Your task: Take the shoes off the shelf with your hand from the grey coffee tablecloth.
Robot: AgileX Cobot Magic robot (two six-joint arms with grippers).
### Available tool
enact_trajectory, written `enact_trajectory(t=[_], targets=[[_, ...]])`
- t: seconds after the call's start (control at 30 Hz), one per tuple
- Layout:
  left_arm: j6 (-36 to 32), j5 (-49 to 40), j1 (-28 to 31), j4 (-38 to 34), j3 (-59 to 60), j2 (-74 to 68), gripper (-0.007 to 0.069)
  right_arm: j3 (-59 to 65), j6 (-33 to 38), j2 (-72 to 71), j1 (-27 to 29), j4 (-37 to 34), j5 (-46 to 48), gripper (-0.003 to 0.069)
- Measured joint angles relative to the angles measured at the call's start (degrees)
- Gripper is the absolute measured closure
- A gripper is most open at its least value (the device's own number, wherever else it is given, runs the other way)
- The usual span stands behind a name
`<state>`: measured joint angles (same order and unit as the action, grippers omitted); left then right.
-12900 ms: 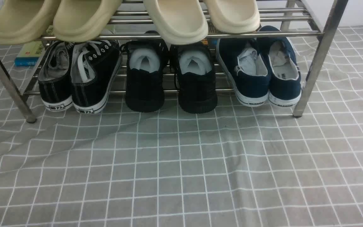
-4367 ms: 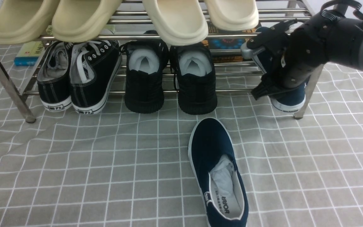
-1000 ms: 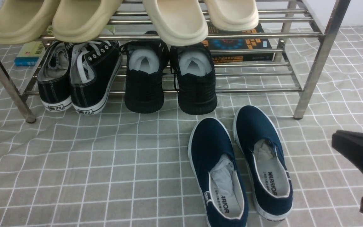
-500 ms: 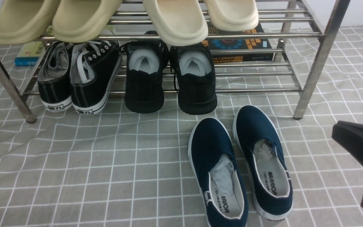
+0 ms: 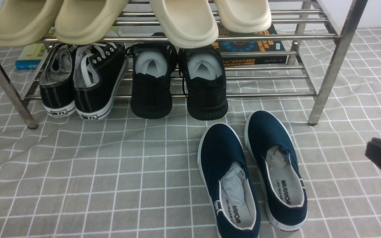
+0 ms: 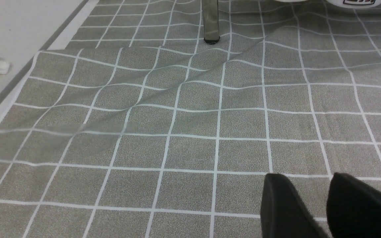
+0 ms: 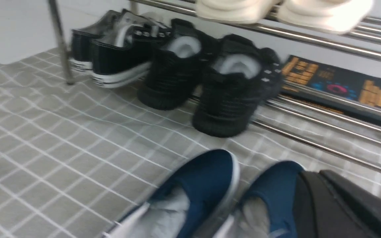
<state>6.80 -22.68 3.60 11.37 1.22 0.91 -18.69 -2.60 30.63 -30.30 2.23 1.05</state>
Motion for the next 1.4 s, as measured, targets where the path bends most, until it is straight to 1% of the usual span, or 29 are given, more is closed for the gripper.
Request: enact_trajectory(t=[0.07, 0.1, 0.13, 0.17, 0.27, 0.4, 0.43, 0.47, 0.57, 0.63, 0.7, 0.8, 0.9, 1.13, 1.4], targets=[[0.0, 0.0, 0.0, 0.0, 0.0, 0.0, 0.0383, 3.0, 0.1, -3.1, 3.7, 0.0, 0.1, 0.0638], [0.0, 0.0, 0.0, 0.0, 0.0, 0.0, 0.0383, 3.6, 0.1, -3.5, 4.1, 0.0, 0.1, 0.0638], [0.0, 0.0, 0.0, 0.0, 0.0, 0.0, 0.0383, 5.4, 0.1, -6.4, 7.3, 0.0, 0.8, 0.0637], [0.0, 0.0, 0.0, 0.0, 0.0, 0.0, 0.0383, 6.1, 0.1, -7.1, 8.1, 0.0, 1.1, 0.0637], [0.0, 0.0, 0.0, 0.0, 0.0, 0.0, 0.0383, 9.9, 0.1, -13.4, 15.0, 0.0, 3.3, 0.0633], [0.0, 0.0, 0.0, 0.0, 0.0, 0.0, 0.0383, 13.4, 0.1, -17.7, 19.6, -0.1, 4.0, 0.0627], [0.0, 0.0, 0.0, 0.0, 0.0, 0.0, 0.0383, 13.4, 0.1, -17.9, 19.8, -0.1, 4.1, 0.0627], [0.0, 0.0, 0.0, 0.0, 0.0, 0.0, 0.0383, 15.3, 0.1, -20.2, 21.7, -0.5, 4.3, 0.0627], [0.0, 0.0, 0.0, 0.0, 0.0, 0.0, 0.0383, 18.7, 0.1, -24.2, 25.0, -0.8, 4.4, 0.0624], [0.0, 0.0, 0.0, 0.0, 0.0, 0.0, 0.0383, 20.1, 0.1, -27.7, 27.9, -0.9, 7.7, 0.0622], [0.0, 0.0, 0.0, 0.0, 0.0, 0.0, 0.0383, 20.1, 0.1, -29.1, 28.7, -0.9, 9.8, 0.062], [0.0, 0.0, 0.0, 0.0, 0.0, 0.0, 0.0383, 20.1, 0.1, -31.2, 29.9, -0.2, 17.0, 0.0616], [0.0, 0.0, 0.0, 0.0, 0.0, 0.0, 0.0383, 19.8, 0.1, -31.2, 30.0, 0.0, 19.8, 0.0612], [0.0, 0.0, 0.0, 0.0, 0.0, 0.0, 0.0383, 19.6, 0.1, -31.2, 29.9, 0.0, 21.1, 0.0602], [0.0, 0.0, 0.0, 0.0, 0.0, 0.0, 0.0383, 19.6, 0.1, -31.2, 25.9, 0.0, 21.2, 0.0586]])
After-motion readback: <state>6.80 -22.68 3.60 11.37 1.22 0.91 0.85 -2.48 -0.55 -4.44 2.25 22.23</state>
